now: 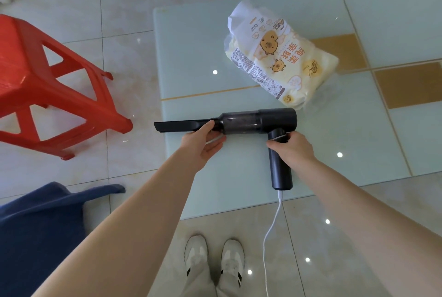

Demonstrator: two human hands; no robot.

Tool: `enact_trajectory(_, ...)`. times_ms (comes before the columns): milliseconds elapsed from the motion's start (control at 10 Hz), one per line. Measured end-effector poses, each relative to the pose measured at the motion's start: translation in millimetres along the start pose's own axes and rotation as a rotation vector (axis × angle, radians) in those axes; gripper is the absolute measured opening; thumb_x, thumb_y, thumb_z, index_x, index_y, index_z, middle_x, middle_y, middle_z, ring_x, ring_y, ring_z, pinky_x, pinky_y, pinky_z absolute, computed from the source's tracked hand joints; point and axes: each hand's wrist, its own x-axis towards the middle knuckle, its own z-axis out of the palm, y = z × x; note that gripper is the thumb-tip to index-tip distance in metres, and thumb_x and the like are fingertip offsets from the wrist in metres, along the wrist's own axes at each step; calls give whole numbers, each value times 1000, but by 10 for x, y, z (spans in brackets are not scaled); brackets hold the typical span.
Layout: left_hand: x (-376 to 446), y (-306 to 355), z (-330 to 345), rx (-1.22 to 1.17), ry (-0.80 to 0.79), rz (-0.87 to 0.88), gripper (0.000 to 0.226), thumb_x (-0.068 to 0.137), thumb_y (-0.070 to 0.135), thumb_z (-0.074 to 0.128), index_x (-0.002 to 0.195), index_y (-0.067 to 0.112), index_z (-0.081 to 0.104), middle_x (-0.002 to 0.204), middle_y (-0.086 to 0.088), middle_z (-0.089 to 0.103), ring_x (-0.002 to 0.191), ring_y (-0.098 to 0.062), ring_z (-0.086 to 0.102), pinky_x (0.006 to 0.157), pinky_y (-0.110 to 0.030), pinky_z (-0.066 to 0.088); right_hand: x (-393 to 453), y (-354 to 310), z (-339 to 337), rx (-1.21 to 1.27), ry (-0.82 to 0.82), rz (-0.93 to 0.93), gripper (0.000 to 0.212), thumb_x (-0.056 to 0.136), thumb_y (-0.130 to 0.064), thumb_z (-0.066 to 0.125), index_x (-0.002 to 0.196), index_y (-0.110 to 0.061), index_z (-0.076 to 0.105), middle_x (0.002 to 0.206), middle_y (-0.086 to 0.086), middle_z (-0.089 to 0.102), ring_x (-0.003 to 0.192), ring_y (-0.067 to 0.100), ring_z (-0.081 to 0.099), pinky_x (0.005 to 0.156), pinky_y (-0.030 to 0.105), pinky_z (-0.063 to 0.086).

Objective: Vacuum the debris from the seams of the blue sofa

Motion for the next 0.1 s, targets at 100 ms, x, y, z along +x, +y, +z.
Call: enact_trajectory(100, -126, -9, -107, 86, 8, -46, 19, 95, 21, 59, 106, 6, 58, 105, -13, 69, 87, -30, 70, 78, -36, 57, -180, -85, -167, -39, 7, 26, 39, 95, -24, 68, 126, -3, 62, 115, 16, 67, 94, 31, 55, 78, 32, 40)
